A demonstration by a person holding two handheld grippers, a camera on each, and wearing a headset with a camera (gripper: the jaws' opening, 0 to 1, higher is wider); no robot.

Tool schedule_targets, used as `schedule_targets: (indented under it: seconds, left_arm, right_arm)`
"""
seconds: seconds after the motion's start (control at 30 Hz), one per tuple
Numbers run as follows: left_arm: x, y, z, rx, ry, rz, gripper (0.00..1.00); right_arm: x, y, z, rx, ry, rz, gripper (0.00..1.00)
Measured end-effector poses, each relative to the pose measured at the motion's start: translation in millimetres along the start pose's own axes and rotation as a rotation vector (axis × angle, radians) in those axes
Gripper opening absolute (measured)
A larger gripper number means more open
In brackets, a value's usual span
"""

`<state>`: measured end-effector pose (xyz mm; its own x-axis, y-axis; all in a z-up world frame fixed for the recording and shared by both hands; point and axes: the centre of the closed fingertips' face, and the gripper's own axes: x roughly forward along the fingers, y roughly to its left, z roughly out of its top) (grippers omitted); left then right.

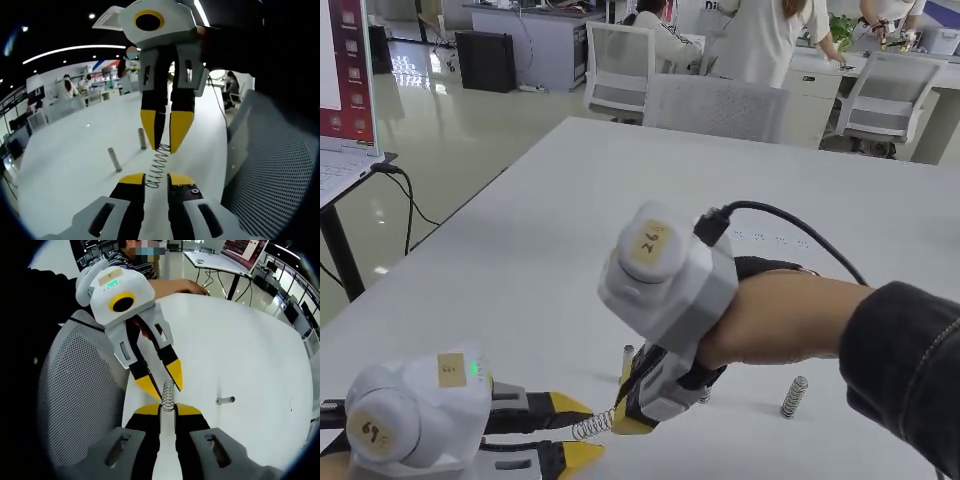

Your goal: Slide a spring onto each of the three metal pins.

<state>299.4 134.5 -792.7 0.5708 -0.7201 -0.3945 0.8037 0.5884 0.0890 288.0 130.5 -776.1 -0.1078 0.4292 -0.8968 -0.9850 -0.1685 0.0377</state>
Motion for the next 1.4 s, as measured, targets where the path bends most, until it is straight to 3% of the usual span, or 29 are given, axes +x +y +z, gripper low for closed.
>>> schedule_targets:
  seconds: [0.3,0.93,1.27,1.4]
  left_arm:
    - [-0.1,-3.2,-0.4,0.015,0.007,-0.009,0.03]
    - [2.3,-5.2,8.1,0.001,-0.020,-0.017,0.02]
    - [4.4,-7.2,6.2,0.002,-0.005,-0.028,0.02]
    - [5.5,-8.5,9.6,0.000,-0.017,-0.035,0.02]
  right_arm:
    - [-3.6,3.2,5.1,-0.002,-0.008,0.002,0.07]
    - [-9.4,7.3,28.4,-0.051,-0.061,-0.018,0.08]
    - [-8.5,7.8,20.5,-0.102,-0.019,-0.027,0.08]
    - [-3.3,8.4,19.4,-0.131,0.001,-0.032,0.09]
